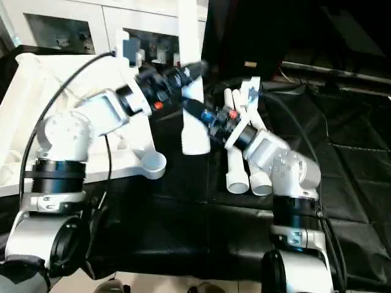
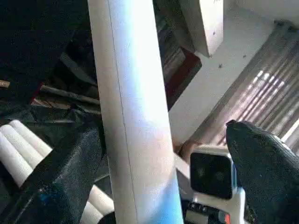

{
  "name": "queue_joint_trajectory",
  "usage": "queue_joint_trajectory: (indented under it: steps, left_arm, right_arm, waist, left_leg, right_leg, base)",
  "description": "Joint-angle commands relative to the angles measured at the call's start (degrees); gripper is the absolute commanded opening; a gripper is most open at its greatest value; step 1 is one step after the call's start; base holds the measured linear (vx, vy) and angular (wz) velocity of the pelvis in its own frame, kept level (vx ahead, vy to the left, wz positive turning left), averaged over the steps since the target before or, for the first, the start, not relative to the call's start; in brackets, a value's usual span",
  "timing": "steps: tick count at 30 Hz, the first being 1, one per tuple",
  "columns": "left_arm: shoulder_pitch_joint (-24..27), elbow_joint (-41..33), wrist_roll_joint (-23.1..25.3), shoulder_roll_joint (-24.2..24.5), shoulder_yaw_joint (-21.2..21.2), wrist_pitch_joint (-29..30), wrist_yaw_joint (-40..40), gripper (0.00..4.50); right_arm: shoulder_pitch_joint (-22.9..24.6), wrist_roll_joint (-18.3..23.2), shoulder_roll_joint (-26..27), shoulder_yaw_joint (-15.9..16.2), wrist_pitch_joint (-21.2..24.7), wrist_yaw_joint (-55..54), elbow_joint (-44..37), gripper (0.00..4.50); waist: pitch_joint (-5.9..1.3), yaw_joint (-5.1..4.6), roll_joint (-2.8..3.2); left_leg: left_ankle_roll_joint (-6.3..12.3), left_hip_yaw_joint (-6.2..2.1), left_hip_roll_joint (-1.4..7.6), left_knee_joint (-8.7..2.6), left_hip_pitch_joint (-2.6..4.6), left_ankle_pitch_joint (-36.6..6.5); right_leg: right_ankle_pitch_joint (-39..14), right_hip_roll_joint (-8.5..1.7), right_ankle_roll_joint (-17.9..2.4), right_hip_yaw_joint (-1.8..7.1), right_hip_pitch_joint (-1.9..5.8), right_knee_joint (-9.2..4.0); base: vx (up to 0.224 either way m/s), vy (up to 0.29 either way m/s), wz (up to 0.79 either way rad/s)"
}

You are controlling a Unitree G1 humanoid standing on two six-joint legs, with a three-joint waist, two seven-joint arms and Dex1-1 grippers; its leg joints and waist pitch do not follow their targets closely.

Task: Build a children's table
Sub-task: Pick table leg

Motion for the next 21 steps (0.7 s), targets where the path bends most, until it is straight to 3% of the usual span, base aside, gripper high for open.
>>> queue_joint_trajectory:
  steps: [1,3,6,11,12,16,21]
  left_arm:
    - [-1.19,-1.35,-2.23,-0.86,0.74,1.45,0.91,4.50]
    - [-1.23,-1.58,-2.89,-0.95,1.17,1.92,1.06,4.50]
    - [-0.97,-2.63,-3.86,-0.64,1.26,3.23,0.84,4.16]
    - [-0.19,-3.00,0.26,-0.39,-1.48,2.87,3.87,3.68]
    - [-0.21,-2.86,0.64,-0.63,-1.51,2.64,4.62,3.64]
    - [-1.08,-1.55,0.24,-2.93,1.20,1.61,10.22,3.25]
    - [-1.90,-1.02,-0.03,-4.56,4.00,0.45,14.83,2.85]
  right_arm:
    - [0.26,1.19,-0.94,0.09,0.64,0.57,-2.58,1.88]
    - [0.34,1.23,-0.98,0.17,0.80,0.62,-2.76,1.88]
    - [0.52,1.13,-1.28,1.13,0.72,0.81,-3.21,1.88]
    - [0.42,-5.00,-2.18,6.37,-2.71,-1.15,-4.63,1.88]
    - [0.40,-5.98,-2.13,7.15,-3.46,-1.65,-5.07,1.88]
    - [-0.20,-11.74,-1.60,10.79,-7.27,-6.10,-5.56,1.88]
    - [-0.49,-15.68,-1.48,13.32,-10.12,-8.73,-5.53,1.88]
  waist:
    - [-4.14,0.22,-0.03]
    - [-4.17,0.19,0.03]
    - [-4.19,0.18,-0.06]
    - [-4.16,0.11,0.02]
    - [-4.19,0.09,0.27]
    - [-4.27,0.03,0.44]
    - [-4.28,-0.11,0.38]
  left_leg:
    - [0.13,0.05,0.40,-3.81,-0.11,-3.64]
    - [0.24,0.00,0.44,-3.85,-0.12,-3.14]
    - [0.42,0.02,0.49,-3.83,-0.14,-2.94]
    - [0.18,-0.02,0.65,-3.90,-0.15,-2.44]
    - [0.11,-0.04,0.68,-3.90,-0.11,-2.16]
    - [-0.38,-0.10,0.68,-3.88,-0.24,-1.82]
    - [-0.29,-0.11,0.65,-3.90,-0.17,-1.93]
  right_leg:
    - [-9.77,-4.66,-9.09,2.08,4.05,-4.93]
    - [-8.77,-4.63,-9.24,2.05,4.01,-4.77]
    - [-8.48,-4.74,-9.33,2.05,4.04,-4.75]
    - [-8.10,-4.79,-8.61,2.05,3.95,-4.79]
    - [-7.35,-4.78,-8.75,2.04,3.88,-4.77]
    - [-4.97,-4.83,-9.41,2.04,4.08,-4.51]
    - [-2.68,-4.71,-10.12,1.99,4.17,-4.48]
  base:
    - [0.000,0.000,0.00]
    - [0.000,0.000,0.00]
    - [0.000,0.000,0.00]
    - [0.000,0.000,0.00]
    - [0.000,0.000,0.00]
    - [0.000,0.000,0.00]
    - [0.000,0.000,0.00]
